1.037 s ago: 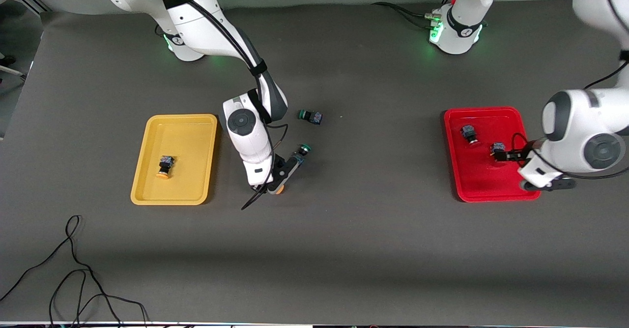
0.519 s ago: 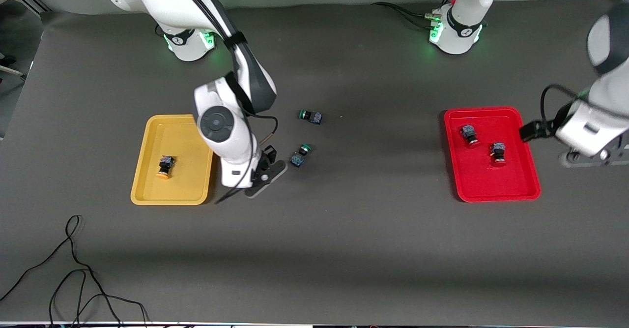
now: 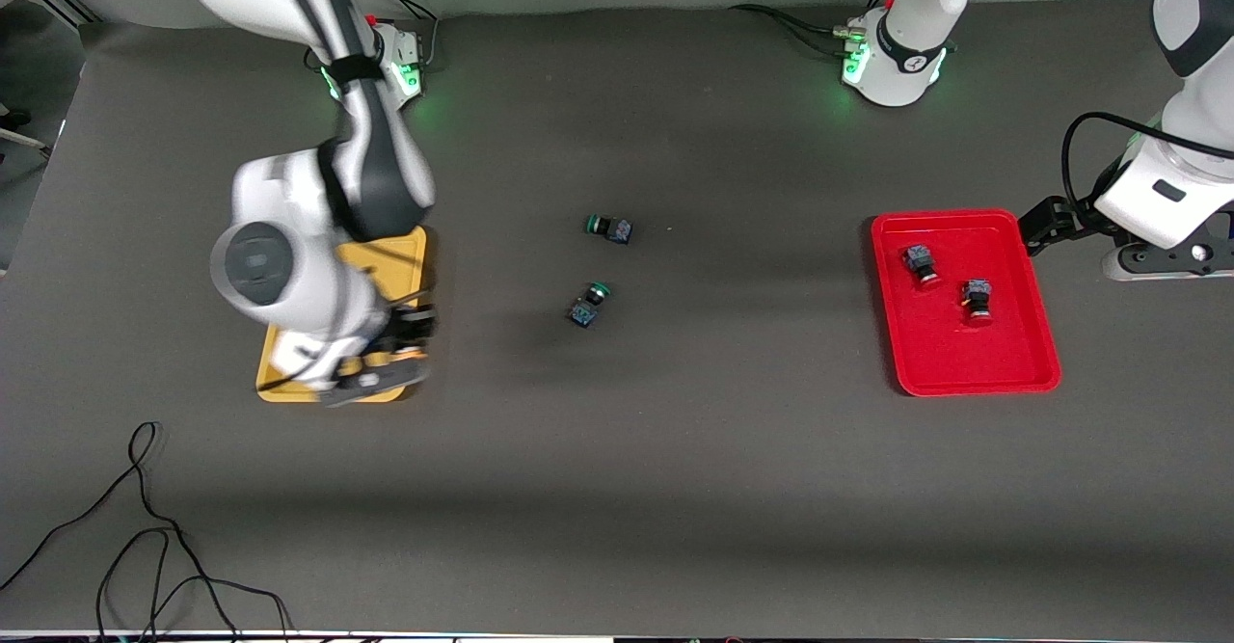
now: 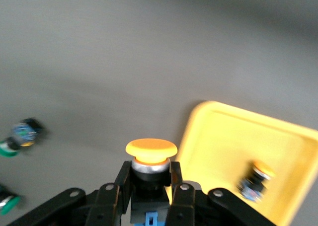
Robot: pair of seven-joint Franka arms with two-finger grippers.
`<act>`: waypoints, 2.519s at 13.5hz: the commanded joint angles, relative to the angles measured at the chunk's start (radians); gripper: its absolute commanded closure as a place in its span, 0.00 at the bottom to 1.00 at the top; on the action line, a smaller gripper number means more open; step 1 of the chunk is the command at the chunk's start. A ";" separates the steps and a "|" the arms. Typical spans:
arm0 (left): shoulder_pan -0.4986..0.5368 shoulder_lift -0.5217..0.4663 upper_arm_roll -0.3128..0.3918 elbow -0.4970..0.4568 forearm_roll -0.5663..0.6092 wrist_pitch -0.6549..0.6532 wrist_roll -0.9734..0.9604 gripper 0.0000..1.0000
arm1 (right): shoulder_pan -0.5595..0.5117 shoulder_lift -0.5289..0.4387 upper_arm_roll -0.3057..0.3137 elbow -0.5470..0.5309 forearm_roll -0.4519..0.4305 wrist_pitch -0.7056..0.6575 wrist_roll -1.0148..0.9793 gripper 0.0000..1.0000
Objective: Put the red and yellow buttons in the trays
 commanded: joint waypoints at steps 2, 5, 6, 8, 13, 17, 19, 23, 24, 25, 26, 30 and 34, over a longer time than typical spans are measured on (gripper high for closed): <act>0.013 -0.014 -0.027 -0.006 -0.007 -0.005 0.011 0.01 | 0.014 -0.126 -0.053 -0.275 -0.006 0.171 0.014 0.95; 0.008 -0.018 -0.035 -0.005 -0.009 -0.008 0.005 0.01 | 0.009 -0.145 -0.052 -0.541 0.009 0.502 -0.044 0.96; 0.007 -0.010 -0.036 -0.003 -0.009 0.001 0.005 0.01 | 0.008 -0.122 -0.050 -0.586 0.009 0.585 -0.046 0.96; 0.007 0.001 -0.035 -0.002 -0.011 0.009 0.005 0.01 | 0.006 -0.060 -0.043 -0.599 0.067 0.629 -0.058 0.96; 0.008 0.021 -0.035 0.078 -0.011 -0.023 -0.001 0.01 | 0.014 -0.043 -0.041 -0.564 0.193 0.586 -0.121 0.00; 0.021 0.018 -0.025 0.097 -0.012 -0.057 0.002 0.01 | 0.015 -0.069 -0.084 -0.412 0.179 0.360 -0.103 0.00; 0.021 0.016 -0.024 0.130 -0.012 -0.072 0.002 0.01 | 0.018 -0.072 -0.121 -0.311 0.149 0.225 -0.077 0.00; 0.030 0.019 -0.022 0.149 -0.011 -0.123 0.017 0.01 | 0.020 -0.095 -0.156 -0.111 0.049 -0.039 0.040 0.00; 0.030 0.019 -0.022 0.149 -0.011 -0.126 0.017 0.01 | 0.021 -0.118 -0.159 -0.088 0.038 -0.066 0.051 0.00; 0.030 0.019 -0.022 0.149 -0.009 -0.126 0.022 0.01 | 0.021 -0.141 -0.159 -0.068 0.003 -0.089 0.051 0.00; 0.030 0.022 -0.022 0.149 -0.009 -0.127 0.026 0.01 | 0.021 -0.161 -0.158 -0.047 -0.026 -0.113 0.057 0.00; 0.033 0.021 -0.016 0.156 -0.006 -0.129 0.049 0.01 | -0.067 -0.287 -0.078 -0.036 -0.136 -0.136 0.089 0.00; 0.031 0.022 -0.006 0.164 -0.006 -0.147 0.066 0.01 | -0.415 -0.387 0.234 -0.046 -0.209 -0.152 0.092 0.00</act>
